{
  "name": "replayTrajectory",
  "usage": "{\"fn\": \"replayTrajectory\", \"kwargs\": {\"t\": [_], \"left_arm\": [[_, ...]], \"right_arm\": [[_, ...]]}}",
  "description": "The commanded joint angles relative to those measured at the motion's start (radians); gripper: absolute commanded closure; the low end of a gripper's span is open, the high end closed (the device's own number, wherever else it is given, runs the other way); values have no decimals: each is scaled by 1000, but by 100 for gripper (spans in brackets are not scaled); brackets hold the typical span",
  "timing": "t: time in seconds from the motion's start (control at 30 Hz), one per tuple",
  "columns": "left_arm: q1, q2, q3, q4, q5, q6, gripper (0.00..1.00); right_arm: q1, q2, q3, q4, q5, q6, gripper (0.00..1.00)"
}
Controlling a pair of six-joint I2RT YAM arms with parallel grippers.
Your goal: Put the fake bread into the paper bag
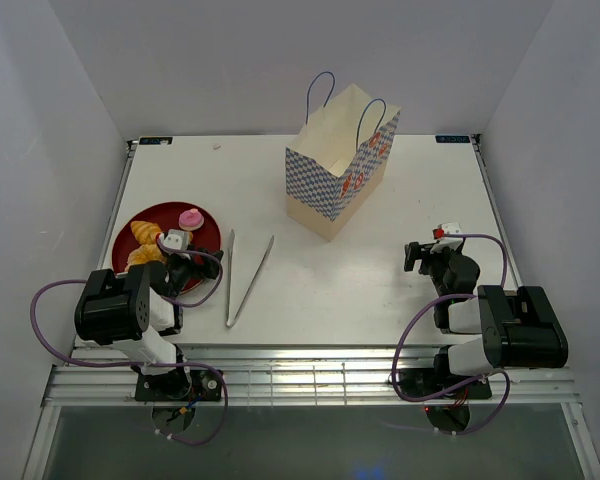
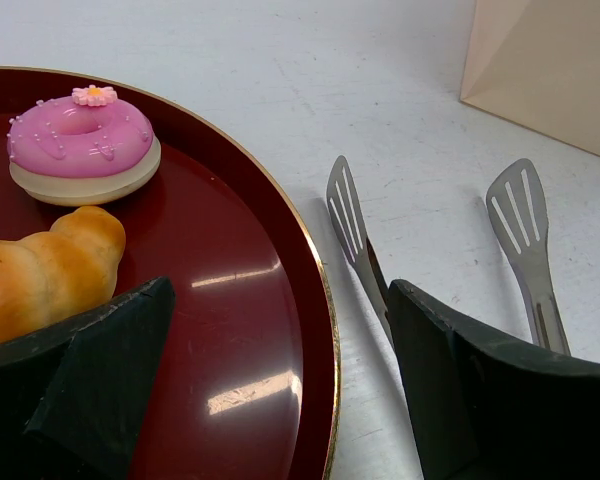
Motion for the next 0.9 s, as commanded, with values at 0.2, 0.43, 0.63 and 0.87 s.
{"fn": "replayTrajectory", "kwargs": {"t": [0.2, 0.43, 0.63, 0.87], "left_arm": [[7, -14, 17, 88, 5, 22, 2], [5, -22, 6, 114, 8, 11, 2], [5, -461, 103, -373, -148, -79, 2], [-1, -791, 290, -831, -214, -277, 2]], "right_arm": [[5, -7, 17, 57, 12, -25, 10], [60, -63, 11, 50, 401, 40, 10], [90, -463, 144, -467, 425, 112, 10], [88, -524, 498, -1155, 111, 306, 10]]}}
